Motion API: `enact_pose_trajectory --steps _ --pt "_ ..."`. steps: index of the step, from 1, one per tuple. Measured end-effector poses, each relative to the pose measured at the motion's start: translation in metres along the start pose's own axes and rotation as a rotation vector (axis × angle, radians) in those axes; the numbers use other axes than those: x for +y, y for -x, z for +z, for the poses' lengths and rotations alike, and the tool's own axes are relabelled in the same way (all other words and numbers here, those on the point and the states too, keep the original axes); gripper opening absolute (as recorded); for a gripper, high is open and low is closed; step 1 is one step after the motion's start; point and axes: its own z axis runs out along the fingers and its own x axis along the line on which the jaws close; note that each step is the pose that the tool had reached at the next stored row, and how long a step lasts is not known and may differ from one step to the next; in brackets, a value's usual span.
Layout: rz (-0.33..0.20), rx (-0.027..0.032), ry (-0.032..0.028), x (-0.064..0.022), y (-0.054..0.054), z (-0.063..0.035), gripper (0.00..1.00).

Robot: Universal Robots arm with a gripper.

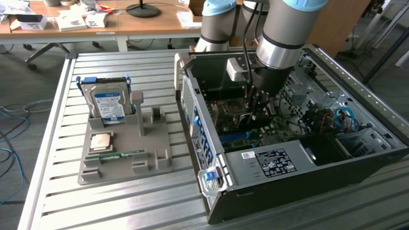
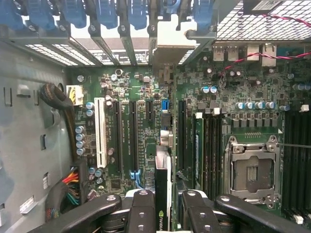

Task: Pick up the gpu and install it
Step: 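Insert the gpu into the slot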

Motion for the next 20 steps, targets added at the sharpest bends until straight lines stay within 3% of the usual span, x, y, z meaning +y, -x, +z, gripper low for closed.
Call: enact_pose_trajectory --steps 20 --pt "0.0 -0.0003 -0.0001 0.0037 0.0001 0.0032 0.26"
